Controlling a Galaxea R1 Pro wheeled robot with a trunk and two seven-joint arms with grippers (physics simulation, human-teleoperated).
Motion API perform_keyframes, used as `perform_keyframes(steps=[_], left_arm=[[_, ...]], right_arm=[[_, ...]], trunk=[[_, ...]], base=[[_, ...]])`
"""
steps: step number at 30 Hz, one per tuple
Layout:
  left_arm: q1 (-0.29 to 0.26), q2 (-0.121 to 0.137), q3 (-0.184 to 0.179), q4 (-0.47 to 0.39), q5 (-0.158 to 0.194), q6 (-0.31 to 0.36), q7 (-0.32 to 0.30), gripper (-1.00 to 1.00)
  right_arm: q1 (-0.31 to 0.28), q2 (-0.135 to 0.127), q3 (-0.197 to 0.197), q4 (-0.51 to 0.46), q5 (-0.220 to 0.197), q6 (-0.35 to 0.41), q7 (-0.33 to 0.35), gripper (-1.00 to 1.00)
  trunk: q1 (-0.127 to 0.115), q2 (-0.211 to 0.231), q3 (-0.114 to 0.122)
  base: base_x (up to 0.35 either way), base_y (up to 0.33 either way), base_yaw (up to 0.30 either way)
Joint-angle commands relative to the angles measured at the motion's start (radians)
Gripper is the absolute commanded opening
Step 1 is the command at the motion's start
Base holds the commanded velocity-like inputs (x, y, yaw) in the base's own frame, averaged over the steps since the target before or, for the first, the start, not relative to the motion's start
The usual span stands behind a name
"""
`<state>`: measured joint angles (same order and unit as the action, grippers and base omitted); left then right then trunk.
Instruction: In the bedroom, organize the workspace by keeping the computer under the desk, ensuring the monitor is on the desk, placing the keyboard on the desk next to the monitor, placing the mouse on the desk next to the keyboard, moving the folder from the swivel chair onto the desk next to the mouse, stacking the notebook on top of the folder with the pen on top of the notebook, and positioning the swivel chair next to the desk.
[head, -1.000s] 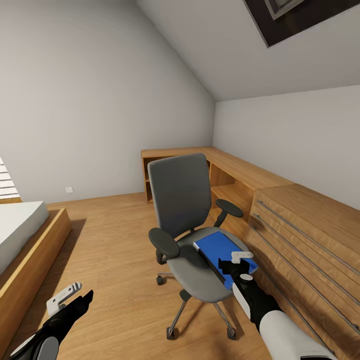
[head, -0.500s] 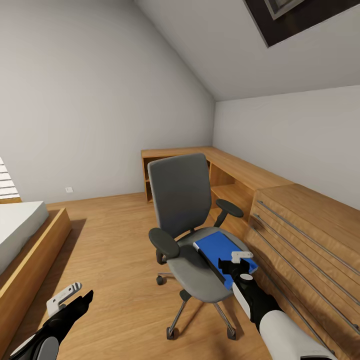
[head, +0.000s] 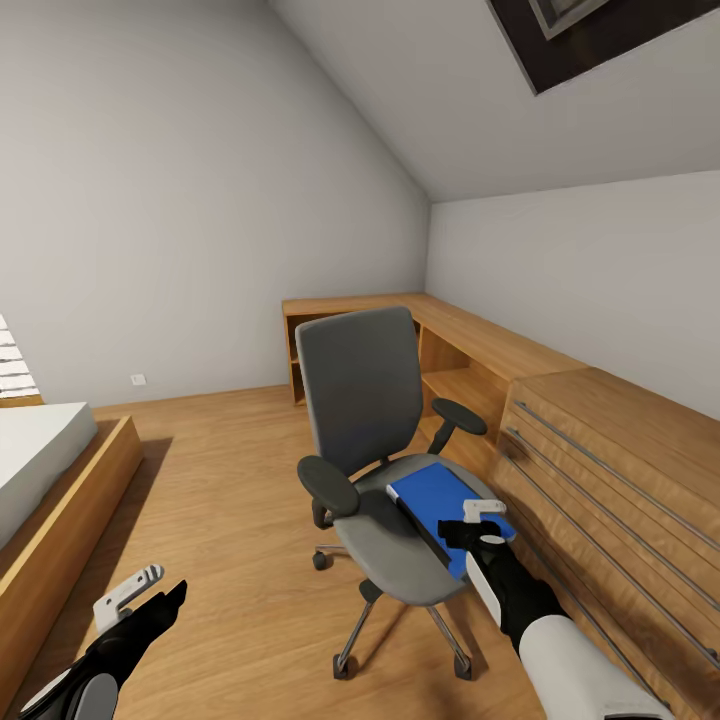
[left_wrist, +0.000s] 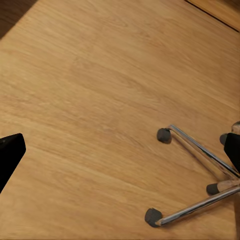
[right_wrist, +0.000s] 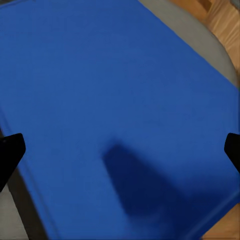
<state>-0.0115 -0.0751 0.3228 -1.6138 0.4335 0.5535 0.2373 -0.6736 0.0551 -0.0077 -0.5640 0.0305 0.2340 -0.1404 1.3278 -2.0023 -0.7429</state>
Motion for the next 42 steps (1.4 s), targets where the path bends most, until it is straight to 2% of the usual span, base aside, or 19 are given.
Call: perform_keyframes(steps=[1,10,20,42], left_arm=[[-0.001,-0.001,0.001,-0.001,0.011,0.004,0.007,1.0],[-0.001,-0.001,-0.001,-0.001,0.01,0.004,0.006,1.0],[-0.001,-0.001,-0.001,-0.001,0.01,0.005,0.006,1.0],[-0.001,-0.001,-0.001,0.0,0.008,0.004,0.005,1.0]], right_arm=[[0.0,0.001,-0.001,-0.007,0.003,0.019,-0.002,1.0],[0.0,0.003,-0.001,-0.023,0.002,0.067,-0.002,1.0],[0.0,0.005,0.0,-0.025,0.002,0.071,-0.002,1.0],[0.0,0.011,0.004,-0.025,0.002,0.07,-0.002,1.0]], trunk=[[0.0,0.0,-0.001],[0.0,0.0,-0.001],[0.0,0.0,-0.001],[0.0,0.0,-0.001]], base=[[0.06,0.0,0.0],[0.197,0.0,0.0],[0.1,0.0,0.0],[0.237,0.0,0.0]])
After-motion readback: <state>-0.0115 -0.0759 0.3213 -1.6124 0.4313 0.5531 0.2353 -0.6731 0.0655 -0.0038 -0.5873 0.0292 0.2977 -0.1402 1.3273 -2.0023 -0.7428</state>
